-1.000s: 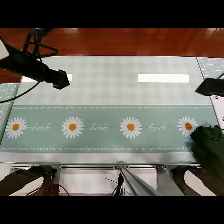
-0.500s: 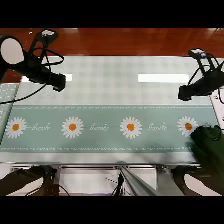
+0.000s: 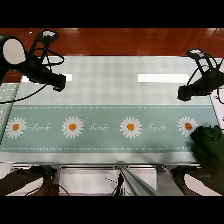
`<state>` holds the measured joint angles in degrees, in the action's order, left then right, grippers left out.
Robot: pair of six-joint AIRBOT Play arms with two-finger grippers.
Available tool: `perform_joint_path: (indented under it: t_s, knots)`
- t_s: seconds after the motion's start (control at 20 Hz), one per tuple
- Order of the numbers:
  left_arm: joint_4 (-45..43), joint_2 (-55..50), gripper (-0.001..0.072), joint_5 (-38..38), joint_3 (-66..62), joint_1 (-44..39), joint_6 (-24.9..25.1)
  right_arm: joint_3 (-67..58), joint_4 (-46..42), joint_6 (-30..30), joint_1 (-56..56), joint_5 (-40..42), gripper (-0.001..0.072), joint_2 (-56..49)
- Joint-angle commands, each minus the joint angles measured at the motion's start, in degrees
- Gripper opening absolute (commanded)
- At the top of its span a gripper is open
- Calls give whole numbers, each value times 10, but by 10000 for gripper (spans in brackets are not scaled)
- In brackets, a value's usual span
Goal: Fold the shirts.
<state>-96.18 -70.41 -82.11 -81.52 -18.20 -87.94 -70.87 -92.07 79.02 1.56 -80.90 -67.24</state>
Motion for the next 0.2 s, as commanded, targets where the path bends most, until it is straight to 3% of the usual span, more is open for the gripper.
perform_joint_path:
  t_s: [0.0,0.15]
  knots:
    - [0,0,717,0,-1,0,0,-1,0,0,0,0,601,0]
    - [0,0,717,0,0,0,0,-1,0,0,0,0,601,0]
